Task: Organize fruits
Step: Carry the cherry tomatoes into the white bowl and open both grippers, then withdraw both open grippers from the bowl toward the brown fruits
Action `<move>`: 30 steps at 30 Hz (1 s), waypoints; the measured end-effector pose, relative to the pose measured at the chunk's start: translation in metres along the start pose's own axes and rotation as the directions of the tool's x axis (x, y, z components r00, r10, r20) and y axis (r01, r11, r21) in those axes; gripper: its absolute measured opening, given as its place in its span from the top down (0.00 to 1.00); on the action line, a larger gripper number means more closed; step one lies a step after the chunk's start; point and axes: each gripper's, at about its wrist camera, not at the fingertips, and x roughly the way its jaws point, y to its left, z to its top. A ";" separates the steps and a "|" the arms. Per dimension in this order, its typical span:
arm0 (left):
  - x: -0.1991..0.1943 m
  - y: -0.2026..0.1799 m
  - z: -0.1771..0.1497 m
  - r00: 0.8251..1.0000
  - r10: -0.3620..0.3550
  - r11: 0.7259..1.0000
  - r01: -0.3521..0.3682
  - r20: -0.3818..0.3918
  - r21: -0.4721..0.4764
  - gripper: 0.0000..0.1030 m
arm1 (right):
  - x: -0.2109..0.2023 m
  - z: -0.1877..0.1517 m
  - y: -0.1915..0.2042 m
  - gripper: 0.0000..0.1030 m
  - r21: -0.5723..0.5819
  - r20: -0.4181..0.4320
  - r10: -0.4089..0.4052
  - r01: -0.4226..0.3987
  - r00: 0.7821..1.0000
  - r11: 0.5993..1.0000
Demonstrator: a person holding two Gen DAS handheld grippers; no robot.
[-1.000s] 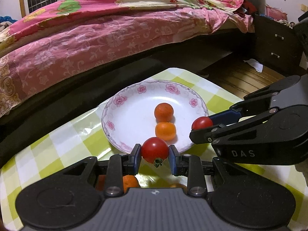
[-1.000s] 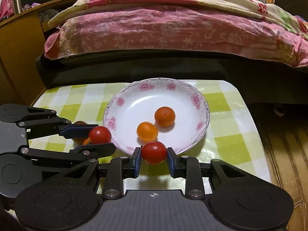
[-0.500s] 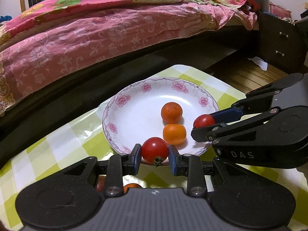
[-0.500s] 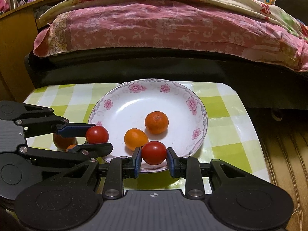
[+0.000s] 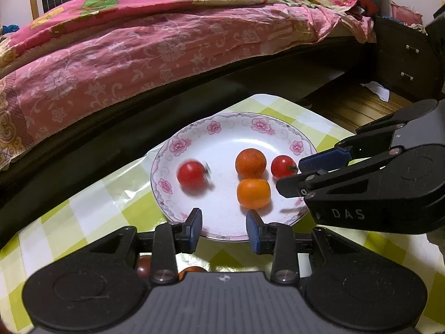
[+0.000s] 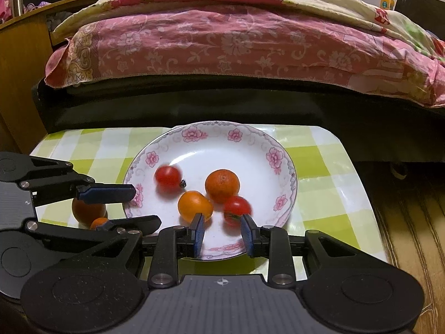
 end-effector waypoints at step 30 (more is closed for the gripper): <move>-0.036 0.006 -0.004 0.999 0.025 0.999 -0.024 0.031 -0.034 0.59 | -0.021 0.001 0.012 0.75 -0.047 0.032 -0.048 0.049 0.998 0.998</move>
